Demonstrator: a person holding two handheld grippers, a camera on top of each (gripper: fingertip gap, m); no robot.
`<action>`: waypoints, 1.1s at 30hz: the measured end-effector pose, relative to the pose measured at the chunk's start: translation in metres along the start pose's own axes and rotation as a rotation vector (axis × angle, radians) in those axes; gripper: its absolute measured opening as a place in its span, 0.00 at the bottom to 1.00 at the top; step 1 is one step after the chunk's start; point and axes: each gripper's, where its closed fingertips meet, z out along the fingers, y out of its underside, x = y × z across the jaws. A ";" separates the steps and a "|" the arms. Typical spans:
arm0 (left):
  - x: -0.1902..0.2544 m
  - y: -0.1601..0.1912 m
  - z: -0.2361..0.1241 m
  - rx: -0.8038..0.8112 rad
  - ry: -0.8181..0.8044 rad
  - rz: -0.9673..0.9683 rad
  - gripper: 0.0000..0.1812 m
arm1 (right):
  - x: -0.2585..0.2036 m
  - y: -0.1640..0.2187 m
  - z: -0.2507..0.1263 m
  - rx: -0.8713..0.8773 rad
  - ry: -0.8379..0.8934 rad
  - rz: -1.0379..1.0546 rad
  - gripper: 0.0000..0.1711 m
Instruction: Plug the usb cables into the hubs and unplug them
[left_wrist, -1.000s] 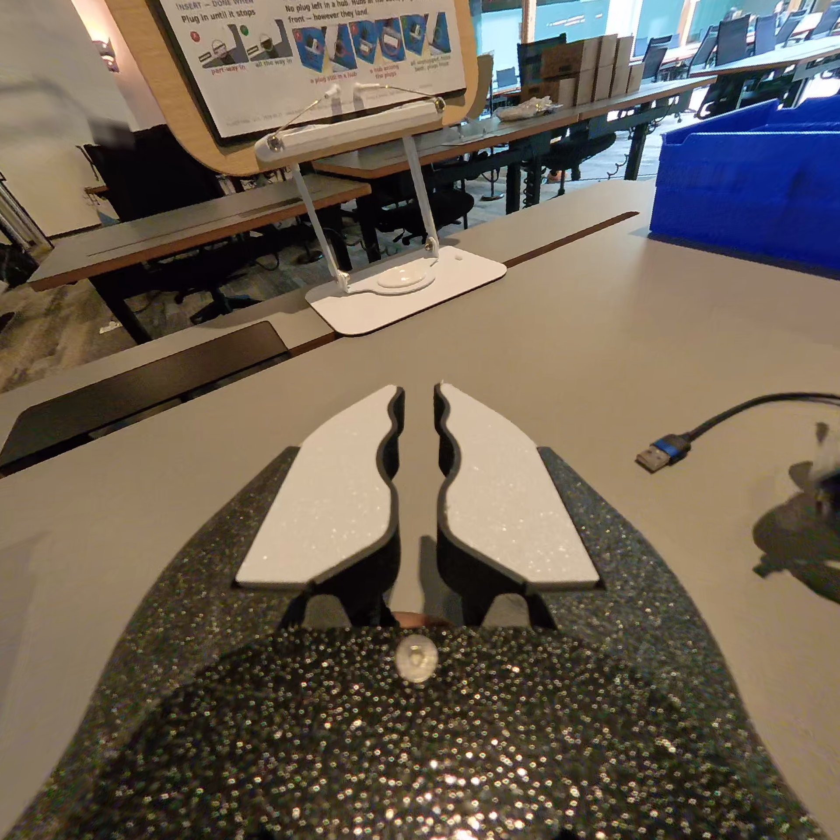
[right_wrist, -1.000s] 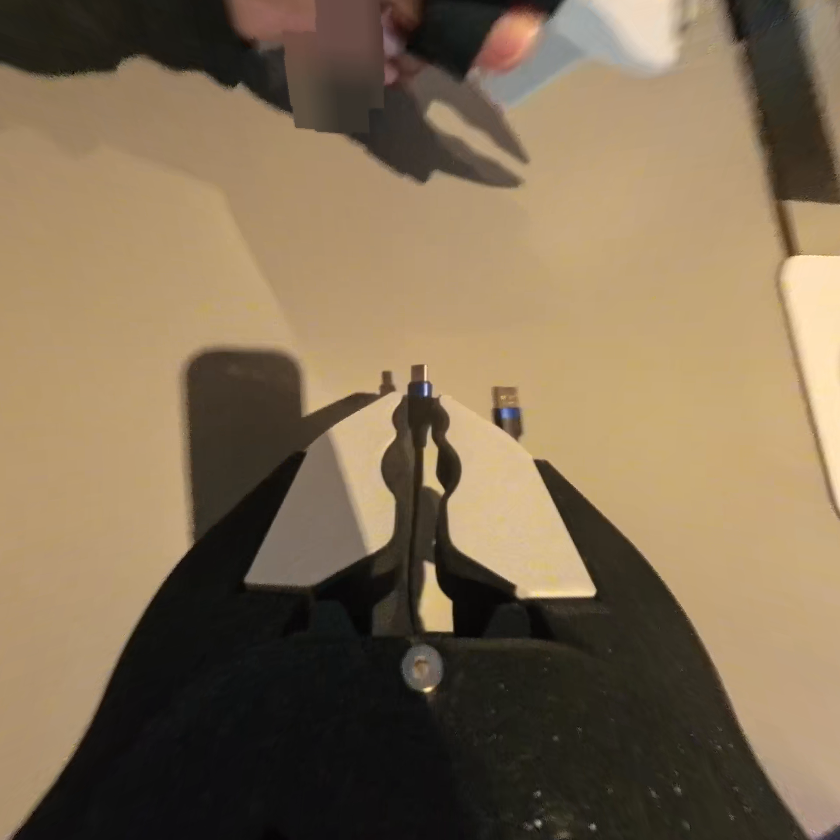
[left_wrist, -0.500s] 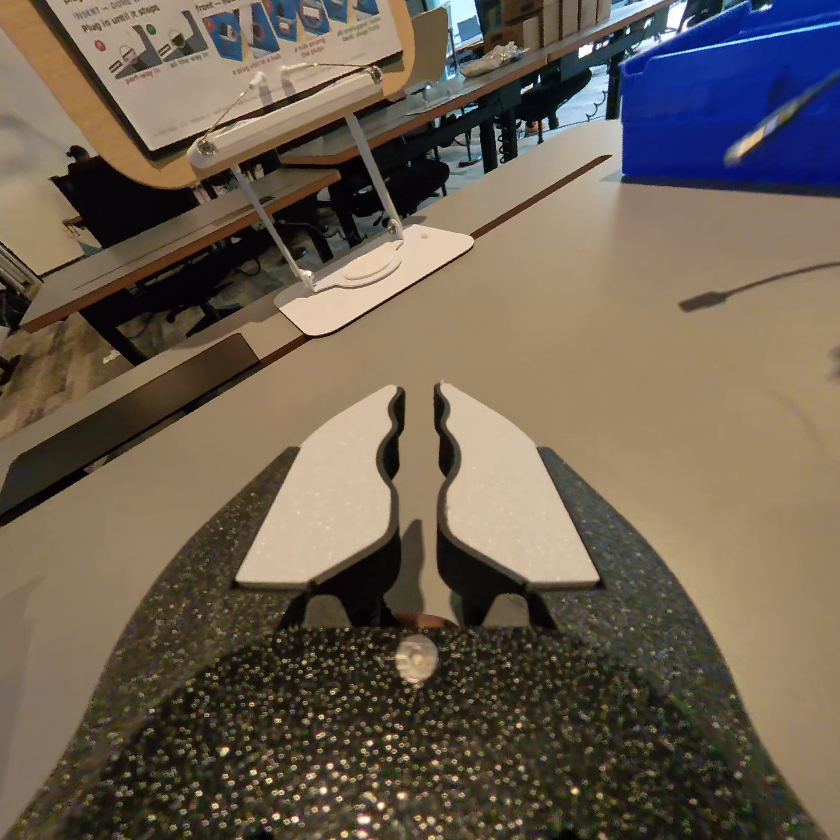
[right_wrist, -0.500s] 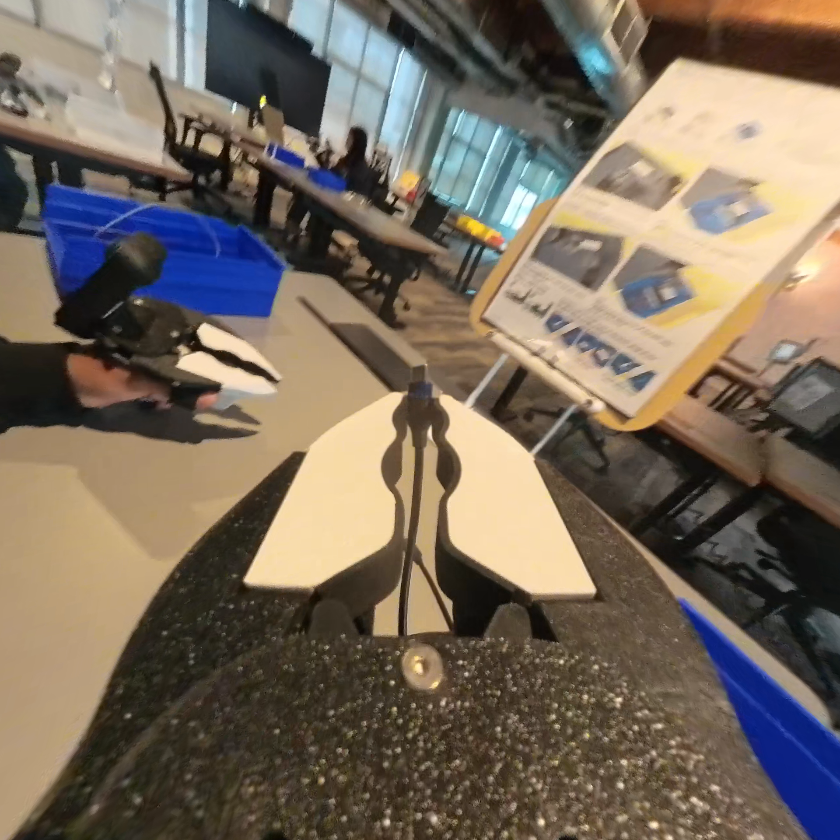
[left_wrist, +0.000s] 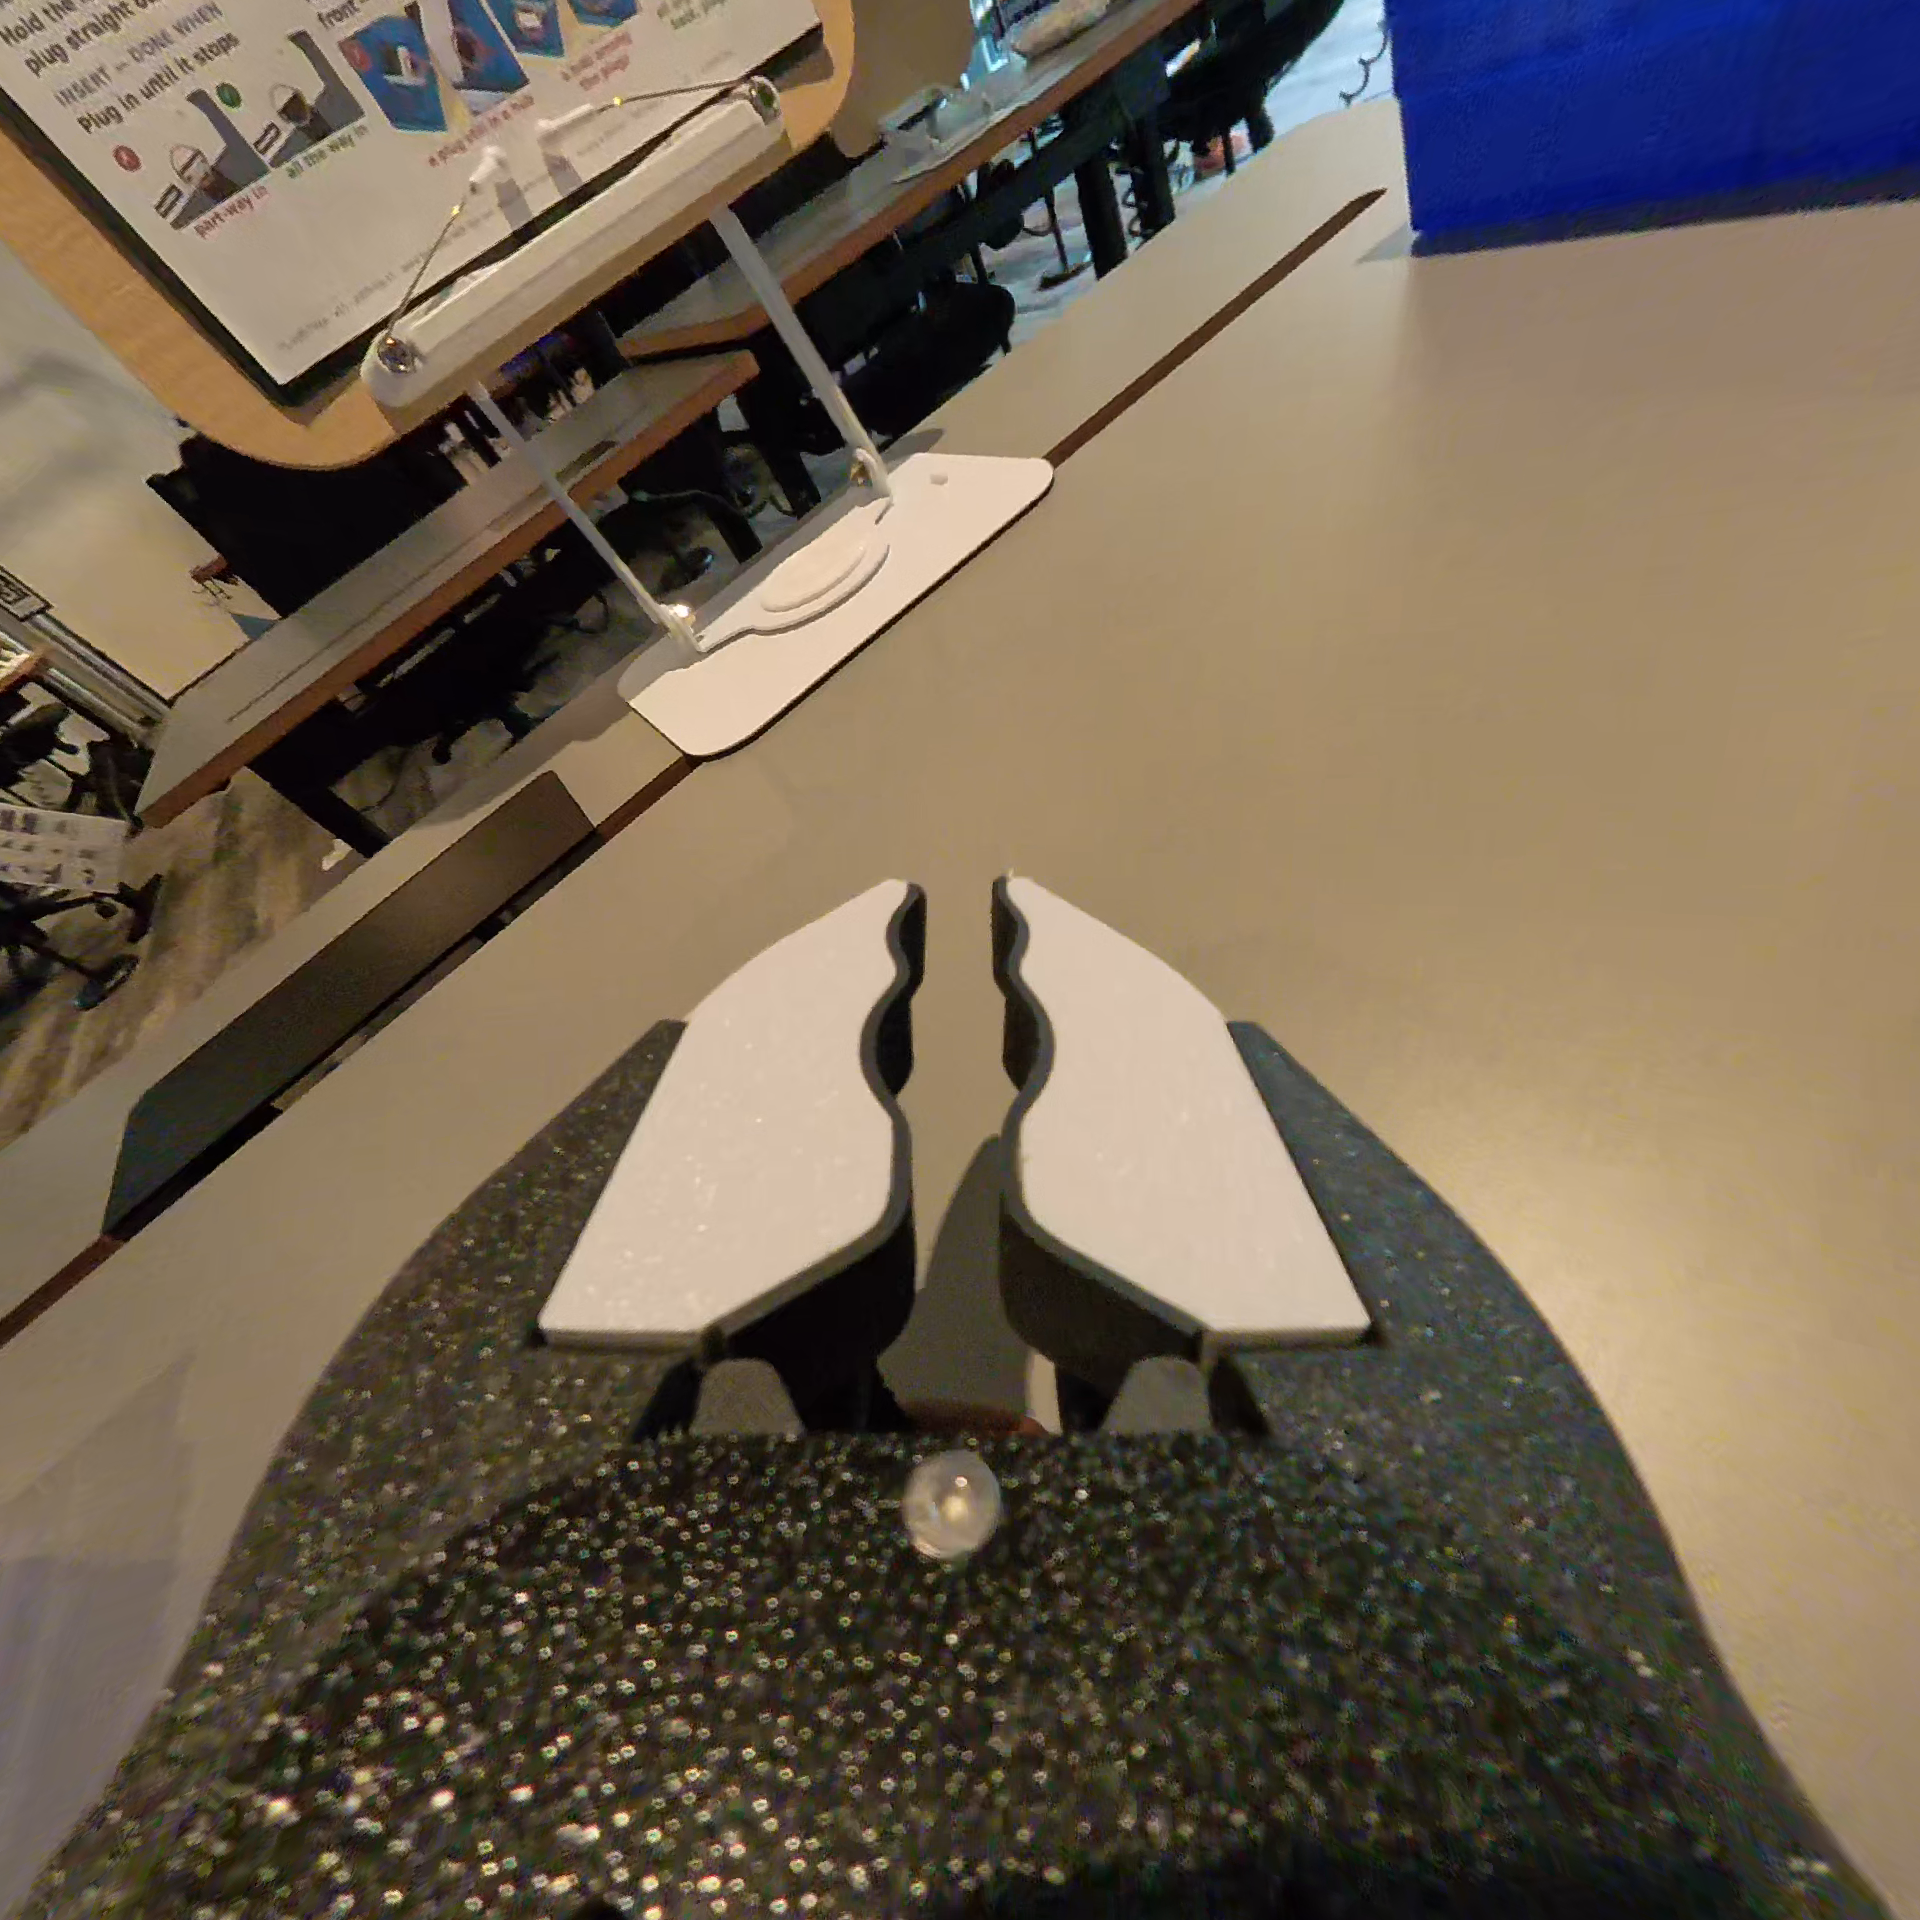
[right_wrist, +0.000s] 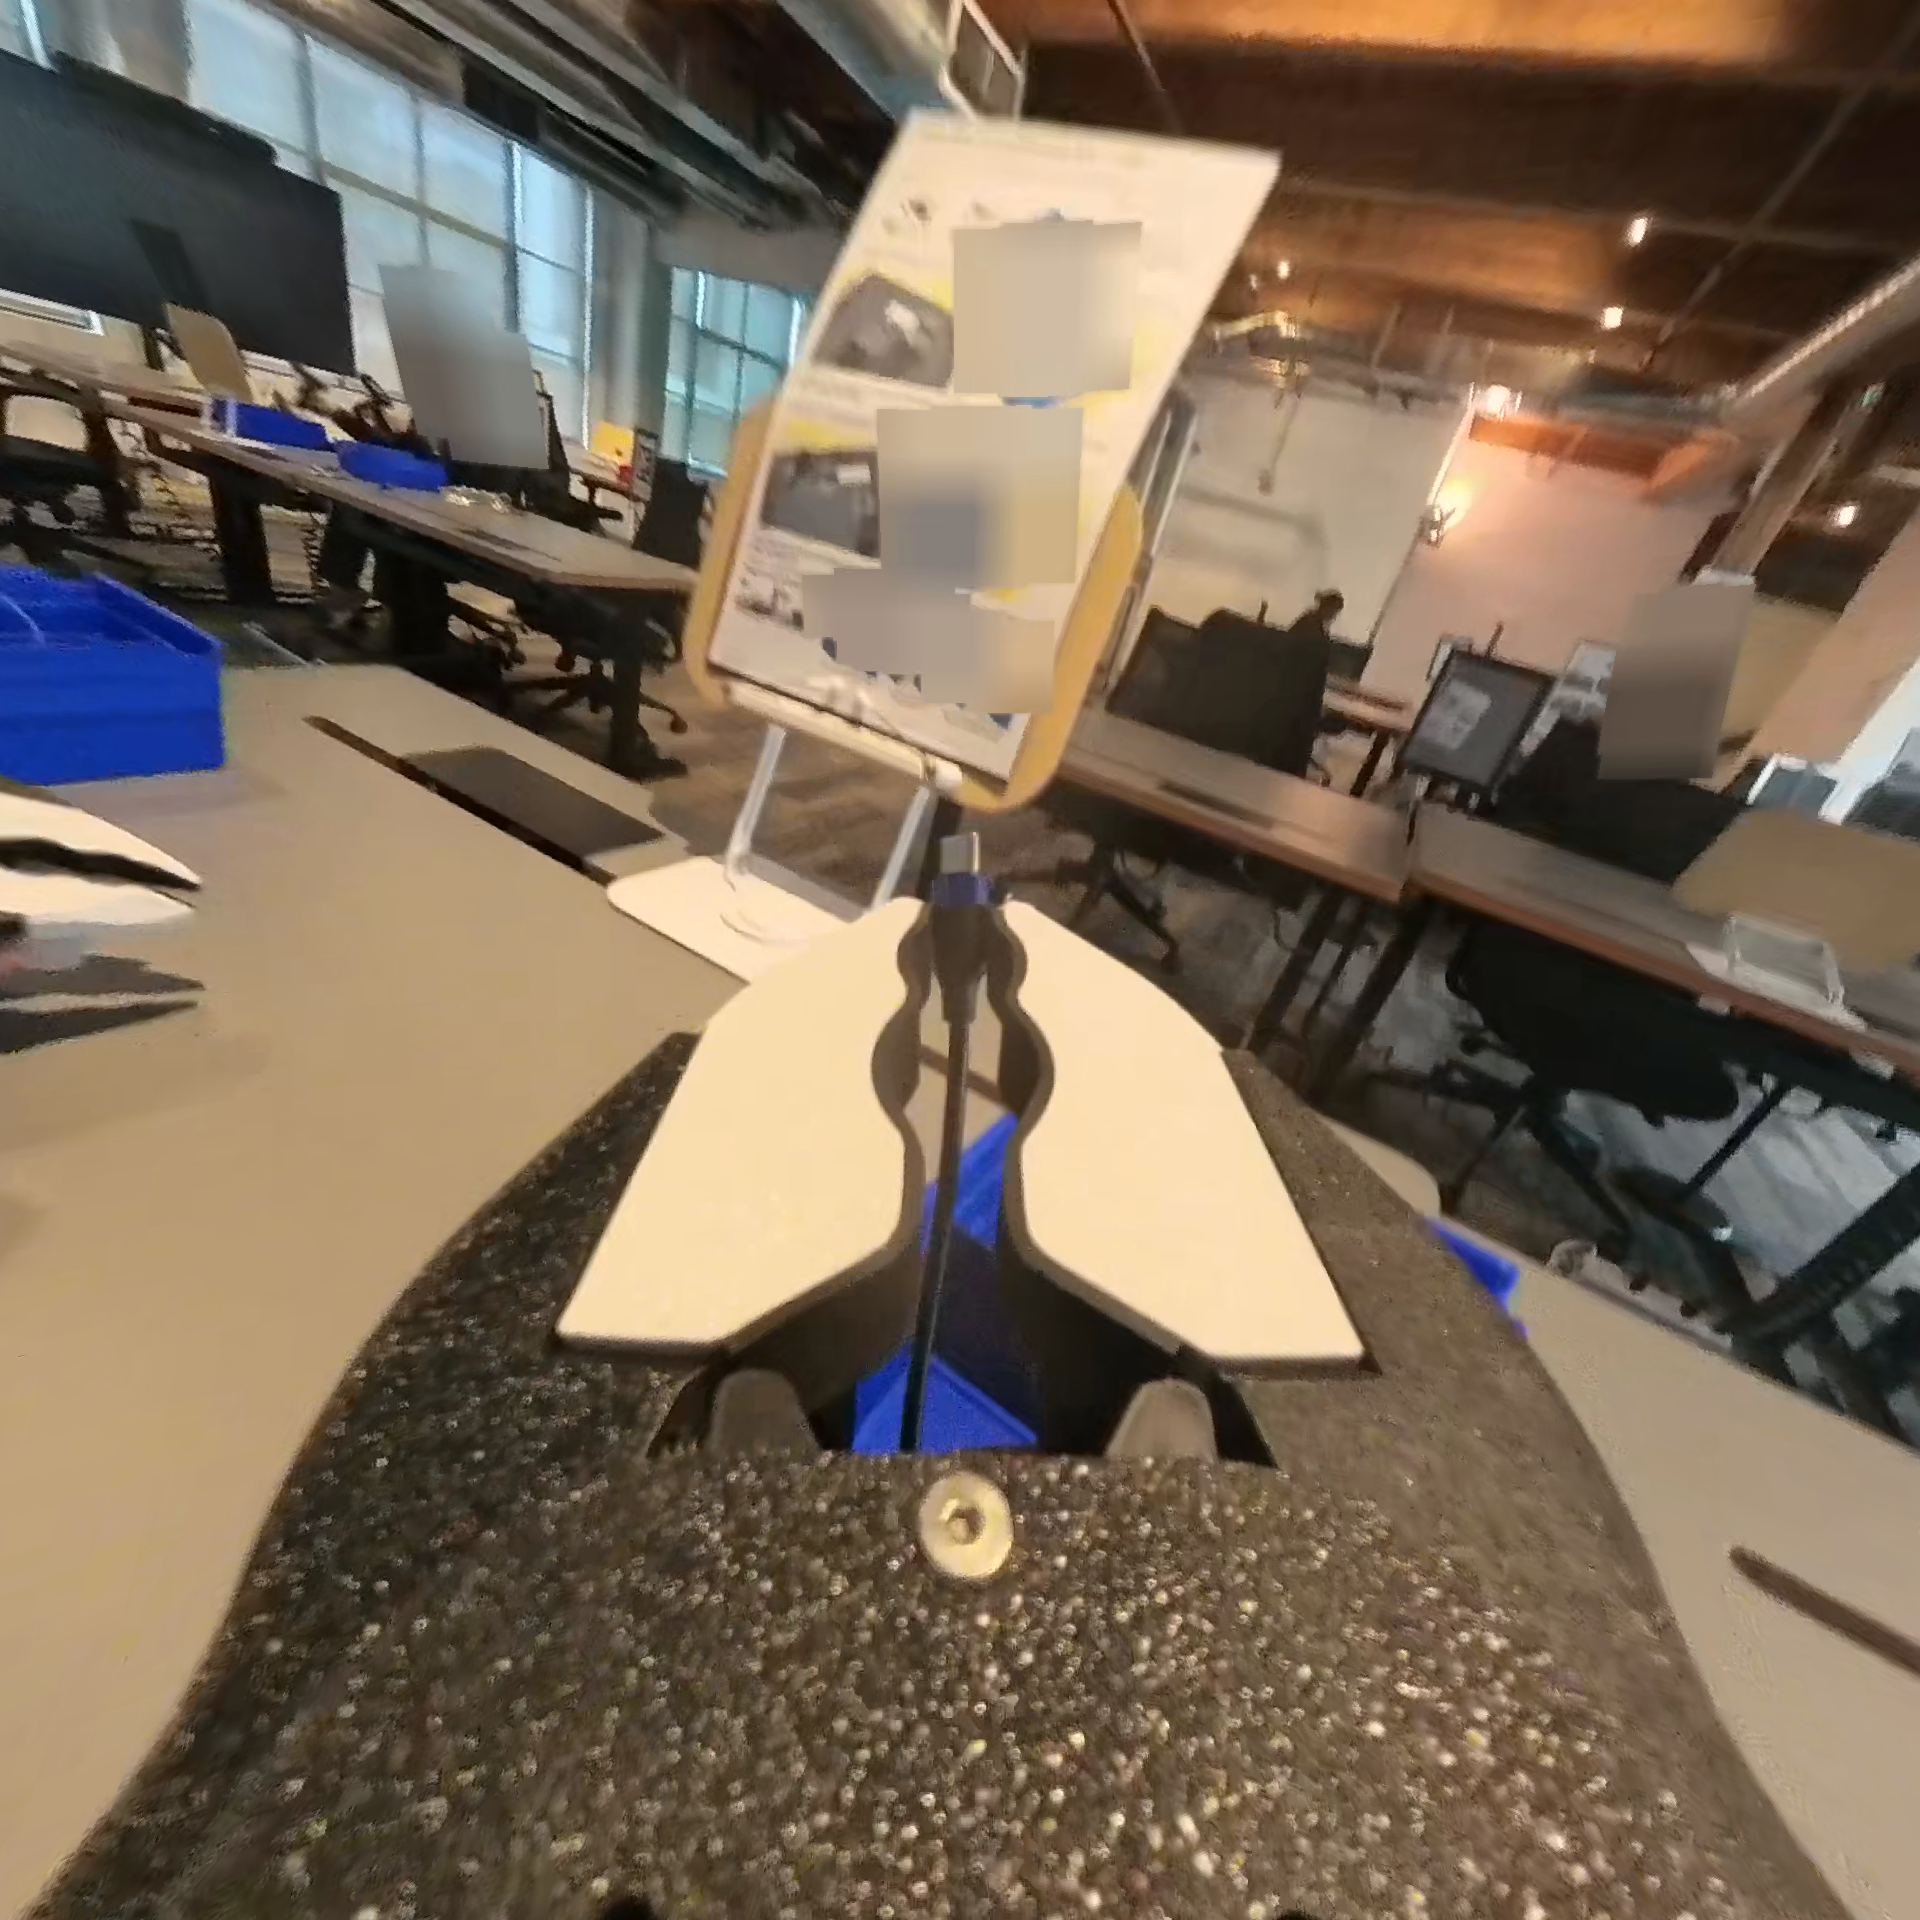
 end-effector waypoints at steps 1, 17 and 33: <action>0.001 0.001 0.000 -0.006 0.000 0.013 0.06 | 0.005 0.014 0.001 -0.027 0.003 0.016 0.06; 0.012 0.009 0.003 -0.067 0.022 0.103 0.07 | 0.024 0.186 0.011 -0.663 0.051 -0.174 0.06; 0.011 0.013 0.003 -0.084 0.022 0.109 0.06 | 0.035 0.202 -0.003 -0.699 0.089 -0.083 0.20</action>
